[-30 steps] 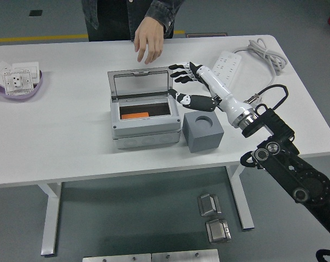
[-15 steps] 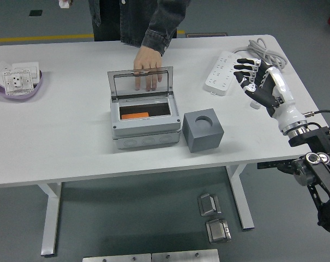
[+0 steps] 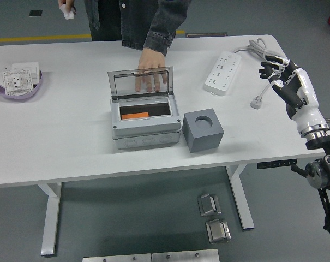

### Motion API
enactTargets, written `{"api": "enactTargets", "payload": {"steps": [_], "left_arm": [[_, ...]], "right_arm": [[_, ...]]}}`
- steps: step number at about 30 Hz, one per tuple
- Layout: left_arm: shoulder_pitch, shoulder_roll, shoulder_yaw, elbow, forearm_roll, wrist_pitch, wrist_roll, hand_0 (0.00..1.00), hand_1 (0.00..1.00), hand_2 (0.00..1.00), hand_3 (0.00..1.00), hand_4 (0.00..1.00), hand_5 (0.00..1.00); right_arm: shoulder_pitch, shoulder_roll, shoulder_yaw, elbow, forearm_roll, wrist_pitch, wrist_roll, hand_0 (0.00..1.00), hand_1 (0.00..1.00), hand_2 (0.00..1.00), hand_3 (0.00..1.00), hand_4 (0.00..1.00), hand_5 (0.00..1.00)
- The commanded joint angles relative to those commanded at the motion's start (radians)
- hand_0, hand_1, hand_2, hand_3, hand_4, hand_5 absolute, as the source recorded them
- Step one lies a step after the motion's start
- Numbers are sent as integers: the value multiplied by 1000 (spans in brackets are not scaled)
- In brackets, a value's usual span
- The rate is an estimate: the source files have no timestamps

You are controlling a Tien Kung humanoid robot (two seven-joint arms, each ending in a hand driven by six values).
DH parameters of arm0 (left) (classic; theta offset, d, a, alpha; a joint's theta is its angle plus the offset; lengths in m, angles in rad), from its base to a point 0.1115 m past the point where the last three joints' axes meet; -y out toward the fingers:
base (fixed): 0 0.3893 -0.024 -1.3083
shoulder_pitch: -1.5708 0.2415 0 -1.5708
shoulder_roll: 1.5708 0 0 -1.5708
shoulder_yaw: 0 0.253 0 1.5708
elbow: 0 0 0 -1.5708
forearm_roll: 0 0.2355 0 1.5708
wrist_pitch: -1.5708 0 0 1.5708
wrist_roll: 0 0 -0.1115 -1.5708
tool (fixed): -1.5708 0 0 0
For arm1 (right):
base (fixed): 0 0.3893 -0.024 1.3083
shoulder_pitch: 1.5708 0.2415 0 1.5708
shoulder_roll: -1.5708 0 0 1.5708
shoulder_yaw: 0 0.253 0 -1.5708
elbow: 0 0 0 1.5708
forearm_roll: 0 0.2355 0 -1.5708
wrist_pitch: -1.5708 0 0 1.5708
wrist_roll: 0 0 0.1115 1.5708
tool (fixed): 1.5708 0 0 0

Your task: Pick up the cylinder from the cube,place it in the box,flap close box

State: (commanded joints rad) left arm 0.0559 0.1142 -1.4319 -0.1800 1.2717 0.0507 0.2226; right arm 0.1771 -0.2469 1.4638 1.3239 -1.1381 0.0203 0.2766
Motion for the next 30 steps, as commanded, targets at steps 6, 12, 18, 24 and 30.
{"api": "enactTargets", "payload": {"steps": [6, 12, 18, 24, 30], "left_arm": [[0, -1, 1, 0, -2, -1, -1, 712, 682, 710, 881, 806, 471], [0, -2, 1, 0, -3, -3, -2, 712, 682, 711, 881, 806, 471], [0, -2, 1, 0, -3, -4, -2, 712, 682, 711, 881, 806, 472], [-2, -2, -2, 0, -2, -4, -2, 712, 682, 709, 881, 805, 471], [-4, -4, -1, 0, -4, -5, -3, 712, 682, 710, 881, 805, 468]], "right_arm": [[-2, 17, -1, -9, -9, 5, -6, 708, 690, 710, 704, 727, 414], [2, 27, -4, -16, -17, 11, -11, 731, 711, 732, 732, 778, 482], [9, 29, -8, -21, -25, 15, -13, 749, 732, 741, 748, 782, 501], [14, 29, -13, -25, -28, 18, -13, 751, 738, 743, 746, 765, 483], [16, 30, -12, -29, -31, 21, -14, 755, 738, 744, 745, 762, 482]]}}
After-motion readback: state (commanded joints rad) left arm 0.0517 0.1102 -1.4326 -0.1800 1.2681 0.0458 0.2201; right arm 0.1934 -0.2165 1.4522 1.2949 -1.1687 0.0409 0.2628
